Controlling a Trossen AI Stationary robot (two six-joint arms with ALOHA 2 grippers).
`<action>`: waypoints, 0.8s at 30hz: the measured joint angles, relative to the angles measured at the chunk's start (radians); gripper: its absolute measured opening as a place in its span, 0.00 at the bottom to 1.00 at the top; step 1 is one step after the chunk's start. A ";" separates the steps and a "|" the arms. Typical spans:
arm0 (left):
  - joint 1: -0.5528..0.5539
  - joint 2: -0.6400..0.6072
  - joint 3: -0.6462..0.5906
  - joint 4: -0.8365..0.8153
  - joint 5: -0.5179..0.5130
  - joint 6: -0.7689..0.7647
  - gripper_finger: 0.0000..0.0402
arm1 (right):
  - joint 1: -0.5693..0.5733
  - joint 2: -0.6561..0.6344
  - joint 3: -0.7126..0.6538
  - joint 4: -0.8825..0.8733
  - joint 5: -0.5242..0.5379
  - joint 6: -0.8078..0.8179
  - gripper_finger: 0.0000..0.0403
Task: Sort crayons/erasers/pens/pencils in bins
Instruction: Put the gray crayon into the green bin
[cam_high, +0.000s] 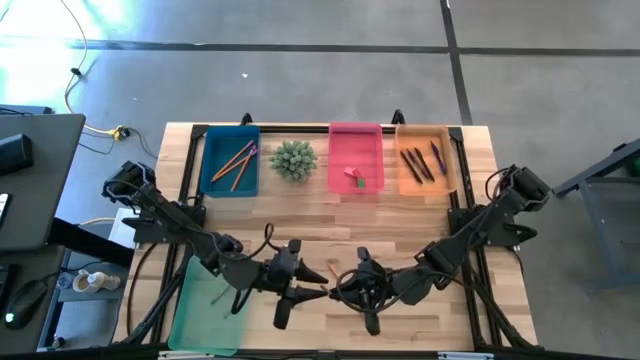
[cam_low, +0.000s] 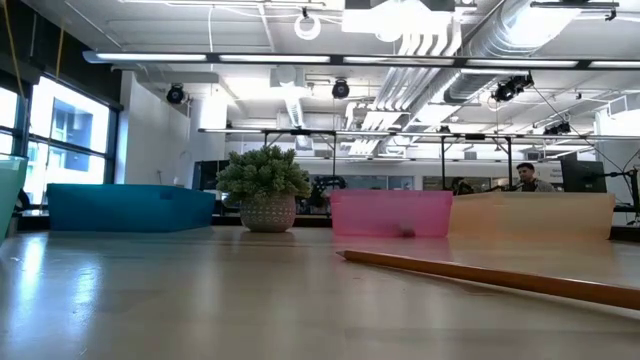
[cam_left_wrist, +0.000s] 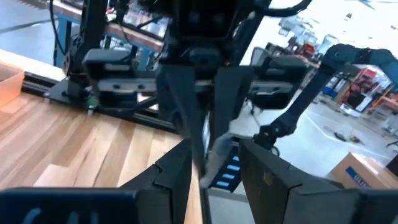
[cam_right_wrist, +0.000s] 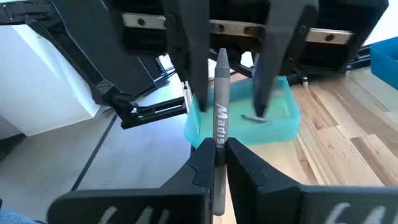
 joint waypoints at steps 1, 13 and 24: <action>0.002 0.000 0.000 0.009 0.001 0.005 0.30 | -0.003 0.001 0.000 0.000 0.000 -0.002 0.03; 0.013 0.000 0.000 0.010 0.020 0.009 0.13 | -0.020 0.002 0.000 0.002 -0.002 -0.021 0.03; 0.013 0.000 0.000 0.003 0.014 0.011 0.04 | -0.020 0.002 0.000 0.001 -0.003 -0.026 0.04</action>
